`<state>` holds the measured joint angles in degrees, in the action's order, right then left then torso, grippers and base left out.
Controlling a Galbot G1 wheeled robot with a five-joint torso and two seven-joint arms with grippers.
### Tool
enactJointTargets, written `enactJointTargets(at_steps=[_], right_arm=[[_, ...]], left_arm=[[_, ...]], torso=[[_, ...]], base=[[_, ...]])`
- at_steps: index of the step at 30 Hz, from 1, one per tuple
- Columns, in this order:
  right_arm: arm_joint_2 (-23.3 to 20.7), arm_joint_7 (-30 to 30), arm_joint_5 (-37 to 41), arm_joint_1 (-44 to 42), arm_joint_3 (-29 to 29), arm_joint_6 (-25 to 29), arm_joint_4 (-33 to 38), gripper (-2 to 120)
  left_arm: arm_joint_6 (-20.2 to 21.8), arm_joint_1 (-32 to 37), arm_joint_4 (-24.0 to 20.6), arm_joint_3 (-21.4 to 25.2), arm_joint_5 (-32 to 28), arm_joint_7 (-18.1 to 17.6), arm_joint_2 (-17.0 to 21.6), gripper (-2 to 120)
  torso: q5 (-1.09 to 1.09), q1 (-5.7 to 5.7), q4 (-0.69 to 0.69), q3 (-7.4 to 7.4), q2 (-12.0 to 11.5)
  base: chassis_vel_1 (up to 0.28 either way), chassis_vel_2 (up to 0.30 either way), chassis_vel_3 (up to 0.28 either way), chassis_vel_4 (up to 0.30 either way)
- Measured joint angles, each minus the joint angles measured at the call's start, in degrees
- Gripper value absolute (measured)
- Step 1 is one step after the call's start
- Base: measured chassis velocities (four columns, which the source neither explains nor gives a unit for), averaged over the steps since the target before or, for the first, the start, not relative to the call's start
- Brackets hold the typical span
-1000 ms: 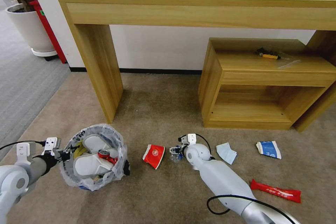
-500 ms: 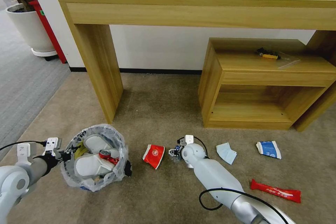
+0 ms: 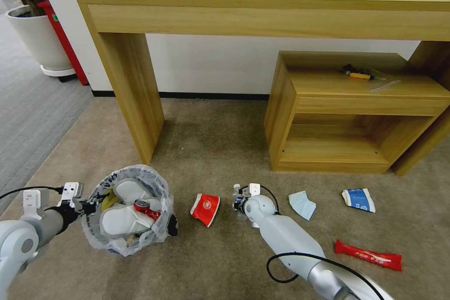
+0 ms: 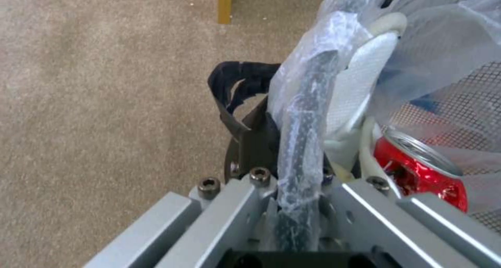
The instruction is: Pick up the trash bin and place the garbage on the floor into it.
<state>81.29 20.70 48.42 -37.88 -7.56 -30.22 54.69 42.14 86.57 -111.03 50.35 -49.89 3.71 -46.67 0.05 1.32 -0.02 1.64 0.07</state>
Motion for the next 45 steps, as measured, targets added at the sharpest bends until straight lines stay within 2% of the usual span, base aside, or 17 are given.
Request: enactJointTargets(at_steps=[6,7,13,14,17,18,20,21,23,25,26,29,30,33,34,36,45], right_arm=[[-2.6,-4.0,-4.7,-1.9,2.5,0.7,8.7,12],[-3.4,-5.9,-5.9,-2.3,3.3,0.7,12.5,8],[-4.6,-12.0,-9.9,-2.1,4.6,1.8,19.9,8],[-5.0,-14.8,-11.9,-1.5,4.7,2.4,22.3,8],[-5.4,-21.2,-13.8,1.1,3.4,3.5,27.1,8],[-5.4,-21.2,-13.8,1.1,3.4,3.5,27.1,8],[-5.3,-27.7,-14.1,3.2,1.7,4.5,29.5,8],[-5.3,-27.7,-14.1,3.2,1.7,4.5,29.5,8],[-4.7,-33.6,-14.3,5.4,-0.7,4.7,31.8,8],[-4.5,-34.3,-14.3,5.7,-1.2,4.6,32.2,8],[-3.7,-36.2,-14.2,7.1,-4.0,4.1,33.2,8],[-1.6,-36.8,-13.5,9.2,-10.2,3.5,33.8,8],[-1.6,-36.8,-13.5,9.2,-10.2,3.5,33.8,8],[0.7,-34.6,-13.0,10.7,-18.6,2.3,32.4,8],[0.7,-34.6,-13.0,10.7,-18.6,2.3,32.4,8],[1.7,-31.2,-14.0,10.7,-21.3,1.4,31.2,19],[0.8,-28.8,-14.4,10.5,-21.4,1.2,33.0,46]], left_arm=[[0.0,0.1,-0.3,-0.1,0.0,-0.1,-0.4,0],[0.0,0.1,-0.3,-0.1,0.1,-0.1,-0.5,0],[0.0,0.1,-0.4,-0.4,0.2,-0.2,-0.8,0],[0.0,0.0,-0.4,-0.6,0.2,-0.3,-0.8,0],[0.0,-0.4,-0.4,-1.2,0.2,-0.6,-0.8,0],[0.0,-0.4,-0.4,-1.2,0.2,-0.6,-0.8,0],[0.0,-0.8,-0.2,-1.6,0.0,-0.7,-0.7,0],[0.0,-0.8,-0.2,-1.6,0.0,-0.7,-0.7,0],[0.0,-1.4,0.1,-2.1,-0.1,-0.8,-0.6,0],[0.0,-1.5,0.2,-2.2,-0.1,-0.8,-0.6,0],[0.0,-1.8,0.3,-2.5,-0.2,-0.9,-0.6,0],[0.0,-2.0,-0.1,-2.9,-0.7,-1.2,-0.7,0],[0.0,-2.0,-0.1,-2.9,-0.7,-1.2,-0.7,0],[0.0,-2.0,-0.5,-3.0,-1.7,-1.5,-0.5,0],[0.0,-2.0,-0.5,-3.0,-1.7,-1.5,-0.5,0],[0.0,-1.7,-0.6,-2.6,-2.1,-1.6,-0.6,0],[0.0,-1.8,-0.4,-2.4,-2.3,-1.5,-0.4,0]], torso=[[-0.02,0.0,-0.03,0.0,0.0],[-0.02,0.01,-0.05,0.0,0.0],[-0.04,0.0,-0.04,-0.01,0.0],[-0.03,0.0,-0.03,-0.01,0.0],[-0.04,0.0,-0.02,-0.02,0.0],[-0.04,0.0,-0.02,-0.02,0.0],[-0.04,0.0,-0.03,-0.01,0.0],[-0.04,0.0,-0.03,-0.01,0.0],[-0.05,0.0,-0.03,-0.02,0.0],[-0.04,0.0,-0.03,-0.02,0.0],[-0.05,0.0,-0.02,-0.02,0.0],[-0.06,0.0,-0.02,-0.02,0.0],[-0.06,0.0,-0.02,-0.02,0.0],[-0.06,-0.01,-0.03,-0.02,0.0],[-0.06,-0.01,-0.03,-0.02,0.0],[-0.05,0.0,-0.03,-0.01,0.0],[-0.04,-0.01,-0.04,-0.02,0.0]], base=[[0.0,0.0,0.0,0.0],[0.0,0.0,0.0,0.0],[0.0,0.0,0.0,0.0],[0.0,0.0,0.0,0.0],[0.0,0.0,0.0,0.0],[0.0,0.0,0.0,0.0],[0.0,0.0,0.0,0.0],[0.0,0.0,0.0,0.0],[0.0,0.0,0.0,0.0],[0.0,0.0,0.0,0.0],[0.0,0.0,0.0,0.0],[0.0,0.0,0.0,0.0],[0.0,0.0,0.0,0.0],[0.0,0.0,0.0,0.0],[0.0,0.0,0.0,0.0],[0.0,0.0,0.0,0.0],[0.0,0.0,0.0,0.0]])
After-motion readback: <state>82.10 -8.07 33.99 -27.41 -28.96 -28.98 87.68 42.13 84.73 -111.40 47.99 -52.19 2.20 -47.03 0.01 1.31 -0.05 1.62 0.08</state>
